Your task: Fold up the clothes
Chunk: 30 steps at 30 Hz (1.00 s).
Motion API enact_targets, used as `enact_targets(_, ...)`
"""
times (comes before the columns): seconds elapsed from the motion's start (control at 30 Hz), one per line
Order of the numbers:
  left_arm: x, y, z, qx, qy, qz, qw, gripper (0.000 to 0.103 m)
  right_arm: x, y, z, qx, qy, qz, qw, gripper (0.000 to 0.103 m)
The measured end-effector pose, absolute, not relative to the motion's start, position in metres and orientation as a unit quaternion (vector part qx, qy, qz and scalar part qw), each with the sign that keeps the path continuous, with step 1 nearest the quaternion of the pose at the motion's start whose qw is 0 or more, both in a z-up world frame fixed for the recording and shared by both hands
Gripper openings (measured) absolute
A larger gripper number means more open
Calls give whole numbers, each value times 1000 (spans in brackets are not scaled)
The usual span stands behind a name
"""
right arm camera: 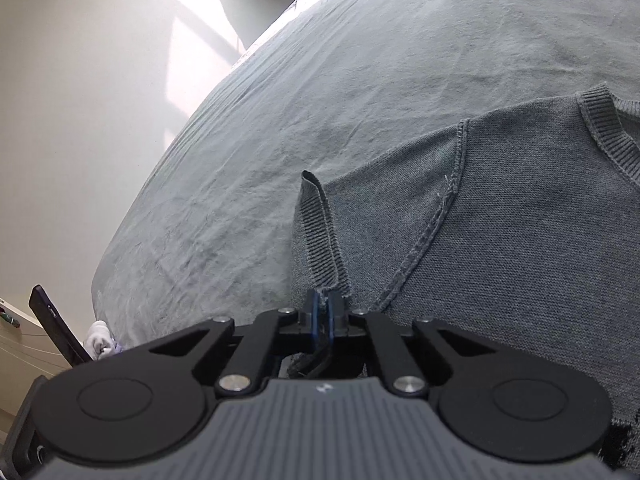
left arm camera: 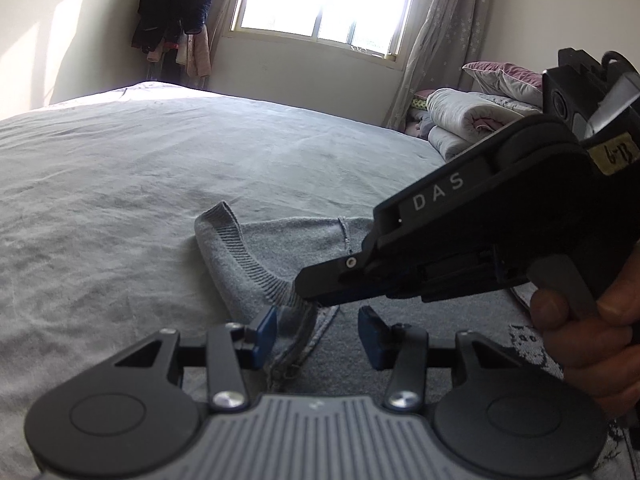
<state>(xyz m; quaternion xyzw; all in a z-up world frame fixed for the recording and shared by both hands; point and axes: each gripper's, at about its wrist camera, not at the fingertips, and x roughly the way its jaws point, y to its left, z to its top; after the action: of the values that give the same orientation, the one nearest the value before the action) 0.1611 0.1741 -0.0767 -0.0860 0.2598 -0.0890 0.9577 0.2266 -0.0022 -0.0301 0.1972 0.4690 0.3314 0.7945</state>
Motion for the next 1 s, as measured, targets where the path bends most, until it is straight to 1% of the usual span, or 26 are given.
enact_targets(0.13,159,175,-75,-93,250,-82,960,43,223,-2,-20,200,466,354,786,5)
enact_targets(0.17,159,177,-74,-96,250,-80,960,30,222,-1,-18,198,466,359,784,5)
enact_targets(0.2,160,178,-75,-101,254,-79,959,22,222,0,-17,195,466,363,783,6)
enact_targets(0.23,161,179,-75,-104,260,-77,957,12,222,1,-17,191,466,362,785,9)
enact_targets(0.27,162,180,-76,-107,263,-74,956,8,224,2,-18,189,466,355,788,11)
enact_targets(0.3,162,181,-77,-109,265,-71,955,8,226,3,-18,188,466,348,792,17)
enact_targets(0.37,161,183,-76,-115,265,-67,955,7,231,2,-24,200,469,335,792,19)
enact_targets(0.4,161,184,-75,-118,264,-64,955,7,234,1,-27,210,471,329,791,30)
enact_targets(0.43,161,185,-74,-121,263,-62,955,7,236,1,-31,219,471,324,790,53)
enact_targets(0.47,161,187,-74,-126,263,-60,954,7,238,1,-34,228,472,320,789,59)
enact_targets(0.67,161,194,-72,-151,264,-55,951,6,252,5,-58,298,474,321,764,59)
enact_targets(0.7,161,195,-72,-151,262,-56,951,6,255,6,-62,312,472,319,761,57)
enact_targets(0.73,161,195,-71,-151,261,-57,952,6,259,6,-65,325,469,316,758,51)
enact_targets(0.83,161,195,-69,-153,259,-61,952,6,271,8,-75,361,457,304,753,41)
enact_targets(0.93,160,194,-69,-156,258,-66,951,6,282,13,-81,378,445,294,757,34)
enact_targets(1.0,161,193,-70,-155,259,-67,951,6,288,17,-83,381,441,291,759,31)
